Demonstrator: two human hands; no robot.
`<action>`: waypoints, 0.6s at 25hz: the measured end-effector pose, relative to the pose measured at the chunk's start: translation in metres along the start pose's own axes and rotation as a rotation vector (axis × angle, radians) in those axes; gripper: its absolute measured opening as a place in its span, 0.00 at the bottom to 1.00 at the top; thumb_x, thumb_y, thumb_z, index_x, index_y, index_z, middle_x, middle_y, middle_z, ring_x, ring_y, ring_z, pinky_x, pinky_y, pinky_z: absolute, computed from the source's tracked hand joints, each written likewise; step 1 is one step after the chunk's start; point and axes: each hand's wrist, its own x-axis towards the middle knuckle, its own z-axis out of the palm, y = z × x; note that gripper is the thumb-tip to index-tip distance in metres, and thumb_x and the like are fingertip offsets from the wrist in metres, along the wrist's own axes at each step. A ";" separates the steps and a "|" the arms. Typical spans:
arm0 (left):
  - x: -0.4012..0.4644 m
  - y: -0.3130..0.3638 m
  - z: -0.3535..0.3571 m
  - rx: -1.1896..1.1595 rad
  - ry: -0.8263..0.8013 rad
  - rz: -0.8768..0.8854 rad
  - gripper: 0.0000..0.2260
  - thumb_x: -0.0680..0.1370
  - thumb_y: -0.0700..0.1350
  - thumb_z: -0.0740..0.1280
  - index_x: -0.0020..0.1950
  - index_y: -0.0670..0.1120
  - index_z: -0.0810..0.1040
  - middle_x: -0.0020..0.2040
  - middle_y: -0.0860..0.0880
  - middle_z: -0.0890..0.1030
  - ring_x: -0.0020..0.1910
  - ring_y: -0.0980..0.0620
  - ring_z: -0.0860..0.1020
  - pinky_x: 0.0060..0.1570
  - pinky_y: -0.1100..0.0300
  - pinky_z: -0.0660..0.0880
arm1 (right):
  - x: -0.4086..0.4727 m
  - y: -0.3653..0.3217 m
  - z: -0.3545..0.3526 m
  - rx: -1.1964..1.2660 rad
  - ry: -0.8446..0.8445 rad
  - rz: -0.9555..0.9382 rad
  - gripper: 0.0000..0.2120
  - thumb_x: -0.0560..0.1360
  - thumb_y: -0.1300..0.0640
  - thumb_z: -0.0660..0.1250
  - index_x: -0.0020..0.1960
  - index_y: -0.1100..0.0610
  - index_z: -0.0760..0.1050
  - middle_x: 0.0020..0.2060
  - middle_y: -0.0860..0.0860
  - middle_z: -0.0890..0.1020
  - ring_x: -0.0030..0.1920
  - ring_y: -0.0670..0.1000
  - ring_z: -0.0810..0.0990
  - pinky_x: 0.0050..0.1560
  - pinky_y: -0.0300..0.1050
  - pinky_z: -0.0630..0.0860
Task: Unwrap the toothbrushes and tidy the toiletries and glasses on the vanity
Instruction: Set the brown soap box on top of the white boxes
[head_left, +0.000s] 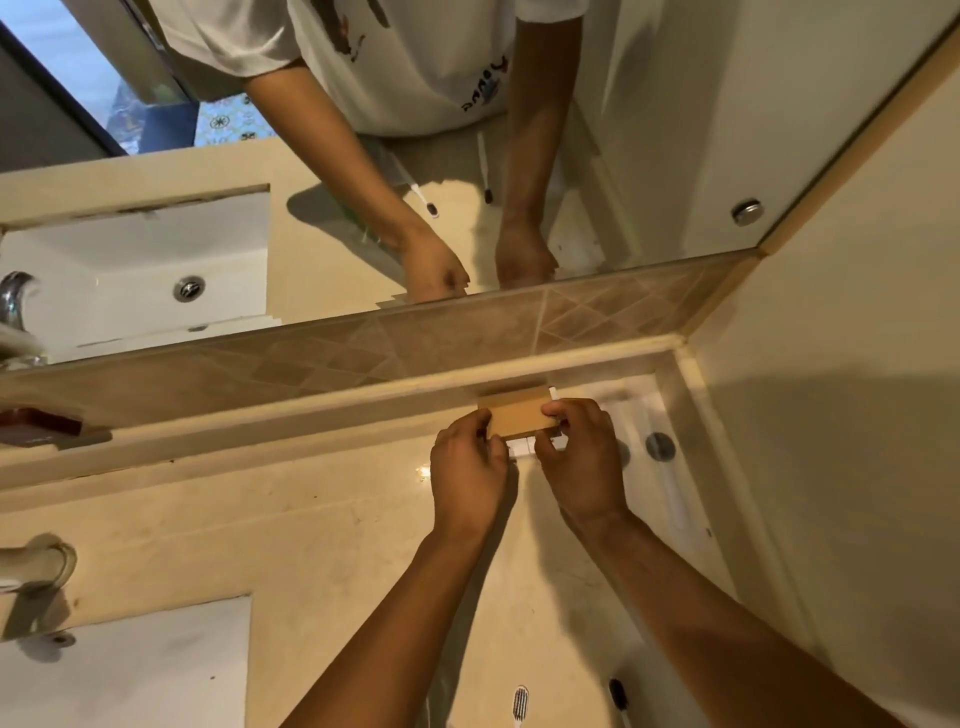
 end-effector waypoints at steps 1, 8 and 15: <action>0.003 0.000 0.001 0.010 0.008 0.006 0.15 0.78 0.41 0.66 0.65 0.44 0.80 0.59 0.46 0.84 0.58 0.46 0.80 0.62 0.51 0.76 | 0.003 0.001 0.002 0.002 -0.003 0.007 0.16 0.73 0.63 0.73 0.59 0.53 0.77 0.58 0.50 0.79 0.57 0.51 0.78 0.57 0.48 0.80; 0.009 -0.003 0.010 0.043 -0.008 0.043 0.15 0.78 0.41 0.66 0.65 0.42 0.81 0.63 0.44 0.82 0.60 0.45 0.79 0.65 0.50 0.75 | 0.009 0.007 0.009 -0.012 -0.018 0.087 0.16 0.74 0.59 0.73 0.60 0.50 0.77 0.62 0.48 0.77 0.61 0.50 0.77 0.61 0.48 0.79; 0.012 -0.008 0.012 0.014 -0.026 0.033 0.18 0.78 0.42 0.65 0.67 0.44 0.78 0.64 0.46 0.80 0.61 0.46 0.79 0.64 0.47 0.76 | 0.009 0.008 0.009 0.023 -0.049 0.110 0.19 0.75 0.61 0.72 0.63 0.50 0.75 0.65 0.49 0.75 0.63 0.52 0.77 0.62 0.50 0.80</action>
